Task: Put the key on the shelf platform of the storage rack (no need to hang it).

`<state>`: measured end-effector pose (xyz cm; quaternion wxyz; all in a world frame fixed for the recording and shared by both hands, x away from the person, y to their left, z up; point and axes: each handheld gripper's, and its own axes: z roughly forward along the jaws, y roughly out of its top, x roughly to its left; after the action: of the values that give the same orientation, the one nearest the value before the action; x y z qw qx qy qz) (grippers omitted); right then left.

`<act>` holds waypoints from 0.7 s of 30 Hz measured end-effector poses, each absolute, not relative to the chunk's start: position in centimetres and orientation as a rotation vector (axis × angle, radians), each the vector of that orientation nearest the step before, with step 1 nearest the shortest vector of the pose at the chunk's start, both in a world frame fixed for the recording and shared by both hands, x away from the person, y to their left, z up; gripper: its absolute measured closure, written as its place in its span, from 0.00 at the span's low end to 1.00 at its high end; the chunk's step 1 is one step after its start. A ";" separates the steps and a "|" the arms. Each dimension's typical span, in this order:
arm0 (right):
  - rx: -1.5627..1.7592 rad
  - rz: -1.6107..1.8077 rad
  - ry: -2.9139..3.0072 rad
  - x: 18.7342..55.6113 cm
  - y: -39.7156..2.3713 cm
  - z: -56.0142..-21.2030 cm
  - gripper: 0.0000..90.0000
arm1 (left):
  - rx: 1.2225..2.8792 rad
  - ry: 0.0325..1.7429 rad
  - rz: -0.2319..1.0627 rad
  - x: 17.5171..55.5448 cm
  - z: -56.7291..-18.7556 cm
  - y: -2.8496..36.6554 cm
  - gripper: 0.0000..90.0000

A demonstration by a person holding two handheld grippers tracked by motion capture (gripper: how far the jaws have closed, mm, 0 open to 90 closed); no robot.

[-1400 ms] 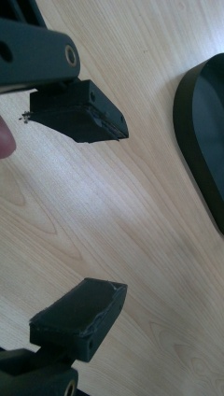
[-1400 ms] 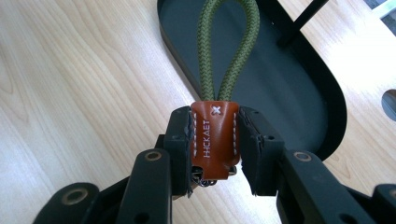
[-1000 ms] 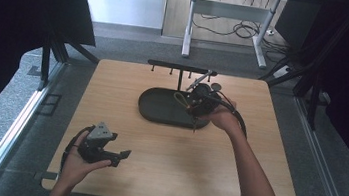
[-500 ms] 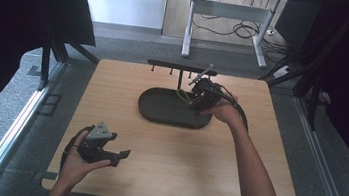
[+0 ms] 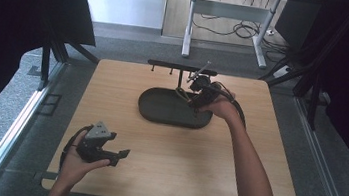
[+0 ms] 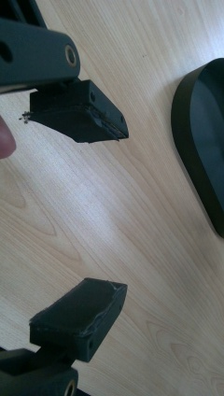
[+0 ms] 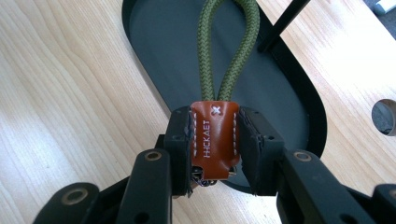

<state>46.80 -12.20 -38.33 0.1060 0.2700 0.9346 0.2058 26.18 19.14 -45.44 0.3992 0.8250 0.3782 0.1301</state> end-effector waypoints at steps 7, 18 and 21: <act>0.815 0.592 2.754 47.9 -12.0 -38.8 0.73 | 2.079 0.961 0.327 26.2 -45.4 19.3 0.25; 0.827 0.574 2.751 49.4 -11.7 -40.3 0.73 | 2.074 0.964 0.325 26.2 -45.4 19.4 0.25; 0.838 0.567 2.741 49.6 -11.8 -40.9 0.73 | 2.079 0.963 0.325 26.2 -45.5 19.3 0.25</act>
<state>49.58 -11.77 -40.94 0.1096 0.2849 0.9325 0.1928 26.23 19.34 -45.49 0.4018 0.8226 0.3811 0.1287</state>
